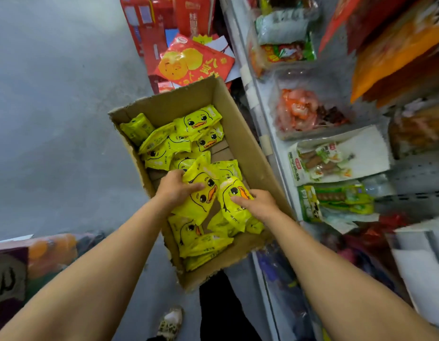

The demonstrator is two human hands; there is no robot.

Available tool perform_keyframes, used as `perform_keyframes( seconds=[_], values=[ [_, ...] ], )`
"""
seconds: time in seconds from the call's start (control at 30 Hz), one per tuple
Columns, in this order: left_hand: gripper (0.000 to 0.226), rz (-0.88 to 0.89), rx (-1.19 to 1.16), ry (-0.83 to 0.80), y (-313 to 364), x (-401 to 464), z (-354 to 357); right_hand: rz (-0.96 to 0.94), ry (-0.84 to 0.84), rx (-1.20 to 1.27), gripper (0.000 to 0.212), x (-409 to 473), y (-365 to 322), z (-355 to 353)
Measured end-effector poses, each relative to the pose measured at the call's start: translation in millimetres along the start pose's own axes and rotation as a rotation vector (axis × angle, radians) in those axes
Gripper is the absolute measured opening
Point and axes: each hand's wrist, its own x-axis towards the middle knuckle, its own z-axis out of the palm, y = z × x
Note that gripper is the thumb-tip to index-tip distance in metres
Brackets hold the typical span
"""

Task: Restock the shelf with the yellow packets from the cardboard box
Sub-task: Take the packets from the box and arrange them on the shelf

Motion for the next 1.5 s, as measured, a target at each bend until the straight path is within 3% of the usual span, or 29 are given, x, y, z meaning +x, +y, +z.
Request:
perform_keyframes(
  seconds=[0.13,0.27,0.4,0.47,0.67,0.73,0.83,0.97,1.07,1.13,1.37,1.5],
  values=[
    [0.085,0.099,-0.028,-0.053,12.6,-72.5,-24.7,-0.043,0.139,0.273,0.05,-79.2,10.6,-6.4],
    [0.076,0.225,-0.102,-0.133,22.4,-157.4,-48.5,-0.07,0.236,0.563,0.02,-179.4,5.4,-16.6],
    [0.073,0.34,-0.032,-0.312,46.7,-236.5,-71.1,-0.199,0.419,0.736,0.047,-268.5,14.0,-36.2],
    [0.048,0.396,0.027,-0.431,65.3,-274.9,-79.3,-0.252,0.502,0.76,0.047,-314.8,22.1,-50.0],
    [0.105,0.606,0.346,-0.713,124.9,-378.5,-58.2,-0.264,0.714,0.907,0.014,-445.8,54.8,-92.3],
    [0.113,0.694,0.387,-0.735,139.2,-411.4,-44.3,-0.293,0.782,0.891,0.015,-485.6,70.2,-106.1],
    [0.106,0.745,0.381,-0.778,154.9,-449.5,-26.5,-0.368,0.879,0.843,0.033,-545.8,91.7,-126.7],
    [0.091,0.81,0.384,-0.869,170.8,-499.6,11.8,-0.494,1.099,0.826,0.044,-625.6,120.5,-161.1],
    [0.099,0.884,0.382,-0.957,184.6,-548.2,58.4,-0.52,1.292,0.825,0.055,-684.8,158.8,-190.8],
    [0.1,0.94,0.423,-1.004,192.2,-587.5,95.5,-0.536,1.368,0.89,0.051,-722.2,194.7,-208.7],
    [0.077,1.161,0.791,-1.039,206.4,-709.6,234.0,-0.614,1.352,1.264,0.029,-816.1,312.5,-247.3],
    [0.083,1.299,0.974,-0.953,212.6,-771.2,304.2,-0.593,1.429,1.296,0.048,-853.2,373.2,-265.0]
  ],
)
